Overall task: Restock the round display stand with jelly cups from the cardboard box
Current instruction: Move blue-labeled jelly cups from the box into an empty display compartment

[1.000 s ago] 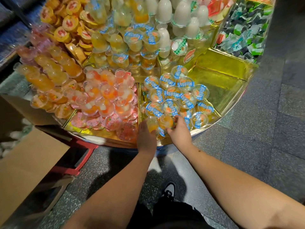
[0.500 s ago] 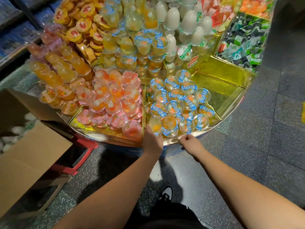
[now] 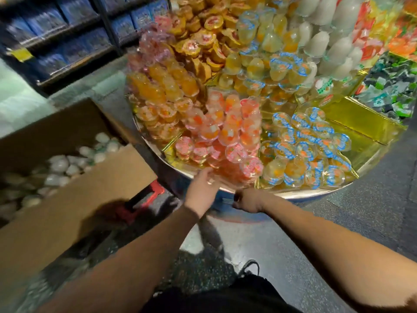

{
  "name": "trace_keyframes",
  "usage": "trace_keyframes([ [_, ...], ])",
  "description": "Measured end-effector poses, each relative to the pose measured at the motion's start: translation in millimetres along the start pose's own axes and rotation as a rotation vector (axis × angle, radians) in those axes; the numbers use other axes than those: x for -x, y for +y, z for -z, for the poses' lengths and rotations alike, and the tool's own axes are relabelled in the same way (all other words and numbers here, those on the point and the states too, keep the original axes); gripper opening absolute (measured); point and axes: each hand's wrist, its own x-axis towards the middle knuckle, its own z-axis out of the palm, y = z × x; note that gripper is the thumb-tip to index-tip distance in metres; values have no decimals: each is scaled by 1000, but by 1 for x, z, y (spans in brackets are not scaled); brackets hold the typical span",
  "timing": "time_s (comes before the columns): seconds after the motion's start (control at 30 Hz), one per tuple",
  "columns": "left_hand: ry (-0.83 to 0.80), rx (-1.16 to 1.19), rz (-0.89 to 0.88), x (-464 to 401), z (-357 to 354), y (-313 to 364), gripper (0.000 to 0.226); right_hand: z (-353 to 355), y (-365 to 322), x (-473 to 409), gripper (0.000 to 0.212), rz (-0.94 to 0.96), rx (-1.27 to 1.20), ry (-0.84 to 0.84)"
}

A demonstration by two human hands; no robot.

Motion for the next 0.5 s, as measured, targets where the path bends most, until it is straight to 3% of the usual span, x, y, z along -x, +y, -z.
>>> trace_keyframes([
  [0.27, 224, -201, 162, 13, 248, -124, 45, 51, -234, -49, 38, 183, -44, 211],
  [0.5, 388, -241, 347, 54, 402, -218, 36, 50, -398, -95, 39, 335, 34, 161],
])
